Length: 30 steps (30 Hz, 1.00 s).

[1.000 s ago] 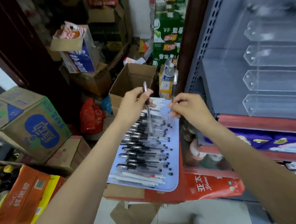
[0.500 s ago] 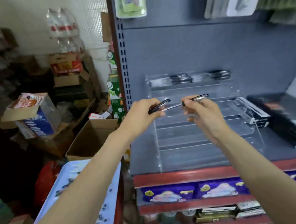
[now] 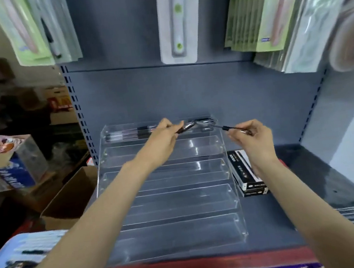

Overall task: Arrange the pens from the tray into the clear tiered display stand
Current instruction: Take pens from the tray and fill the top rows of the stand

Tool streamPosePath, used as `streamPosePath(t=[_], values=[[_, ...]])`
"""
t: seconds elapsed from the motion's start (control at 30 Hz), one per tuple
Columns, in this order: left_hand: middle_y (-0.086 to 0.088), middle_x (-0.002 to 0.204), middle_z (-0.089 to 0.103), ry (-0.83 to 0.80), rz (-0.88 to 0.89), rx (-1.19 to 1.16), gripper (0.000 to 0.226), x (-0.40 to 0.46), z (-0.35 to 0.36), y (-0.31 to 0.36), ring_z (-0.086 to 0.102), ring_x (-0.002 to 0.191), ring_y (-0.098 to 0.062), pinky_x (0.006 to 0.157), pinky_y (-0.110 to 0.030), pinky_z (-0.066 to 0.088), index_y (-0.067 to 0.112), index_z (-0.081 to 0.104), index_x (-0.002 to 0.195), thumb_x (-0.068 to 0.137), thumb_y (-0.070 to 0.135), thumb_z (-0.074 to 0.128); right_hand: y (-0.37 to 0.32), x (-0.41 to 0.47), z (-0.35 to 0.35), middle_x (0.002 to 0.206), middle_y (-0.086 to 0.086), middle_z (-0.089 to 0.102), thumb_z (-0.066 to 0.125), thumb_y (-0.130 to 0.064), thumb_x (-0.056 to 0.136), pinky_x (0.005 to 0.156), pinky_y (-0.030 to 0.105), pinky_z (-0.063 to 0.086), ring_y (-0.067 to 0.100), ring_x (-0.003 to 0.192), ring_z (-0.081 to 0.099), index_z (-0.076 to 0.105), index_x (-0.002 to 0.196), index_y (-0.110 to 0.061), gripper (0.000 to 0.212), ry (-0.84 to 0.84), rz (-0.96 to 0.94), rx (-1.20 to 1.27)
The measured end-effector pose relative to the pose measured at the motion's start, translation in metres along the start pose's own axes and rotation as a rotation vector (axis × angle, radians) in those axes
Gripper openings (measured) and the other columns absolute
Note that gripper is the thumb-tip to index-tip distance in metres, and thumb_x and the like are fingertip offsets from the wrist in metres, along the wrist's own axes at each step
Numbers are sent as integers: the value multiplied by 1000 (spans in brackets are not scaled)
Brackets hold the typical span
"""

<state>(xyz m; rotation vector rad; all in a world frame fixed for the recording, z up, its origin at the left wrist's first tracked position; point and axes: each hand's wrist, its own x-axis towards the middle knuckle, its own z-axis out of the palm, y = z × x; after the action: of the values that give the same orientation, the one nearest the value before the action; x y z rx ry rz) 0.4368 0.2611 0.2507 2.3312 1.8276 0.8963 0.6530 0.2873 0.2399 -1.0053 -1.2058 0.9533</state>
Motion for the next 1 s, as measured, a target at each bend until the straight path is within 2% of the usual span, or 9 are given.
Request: streamPosePath(t=[0.13,0.2,0.33,0.43,0.53,0.7,0.8,0.9,1.0], values=[[-7,107,64,-25,-75,-43,20,15,19,2,59,100,-21,86,-22,41,10,61,109,91,3,52,2,8,-3,74,4,64,66,7,79,87,31,53,21,83,67,56,74,-13,23,-9,22,133],[-6,105,68,-64,-84,-13,18,20,27,4,62,99,-20,87,-24,45,10,65,104,91,5,54,2,9,-3,75,4,66,65,8,81,86,28,54,18,81,69,56,76,-11,21,-30,30,145],[-6,107,68,-135,-76,24,23,26,34,10,60,98,-21,86,-25,43,10,65,111,95,14,50,3,12,-1,79,5,66,65,5,81,88,27,53,22,86,69,57,78,-10,18,-61,38,148],[-6,103,65,-108,-41,85,25,15,29,0,59,99,-23,86,-32,46,10,67,106,97,22,47,6,13,2,80,6,65,64,5,83,84,24,55,19,84,70,56,82,-7,15,-86,45,157],[-6,98,62,-82,-36,153,30,-2,21,-19,56,96,-23,84,-33,45,10,68,104,97,28,45,9,13,7,80,6,65,64,4,82,87,28,54,24,88,69,57,81,-9,15,-102,54,163],[-3,113,56,-220,-111,140,32,-7,21,-28,51,109,-20,95,-39,43,21,61,121,97,33,43,10,12,13,81,4,65,63,3,84,85,26,55,19,85,70,56,82,-9,14,-115,67,173],[-2,115,52,-231,-100,151,35,-3,26,-21,46,112,-21,97,-35,39,21,59,124,97,36,43,9,11,11,80,5,65,63,5,84,83,26,56,21,84,70,56,81,-8,15,-104,65,187],[1,112,46,-207,-91,271,43,1,25,-13,37,103,-15,90,-30,34,24,59,125,95,48,39,8,12,6,80,7,64,62,7,83,79,22,57,19,81,70,55,81,-7,16,-93,56,207],[-2,113,43,-212,-106,321,49,3,23,-9,35,106,-17,93,-32,33,23,56,129,95,52,35,7,12,1,81,8,65,62,7,83,79,21,56,16,79,71,55,81,-6,15,-92,59,216]])
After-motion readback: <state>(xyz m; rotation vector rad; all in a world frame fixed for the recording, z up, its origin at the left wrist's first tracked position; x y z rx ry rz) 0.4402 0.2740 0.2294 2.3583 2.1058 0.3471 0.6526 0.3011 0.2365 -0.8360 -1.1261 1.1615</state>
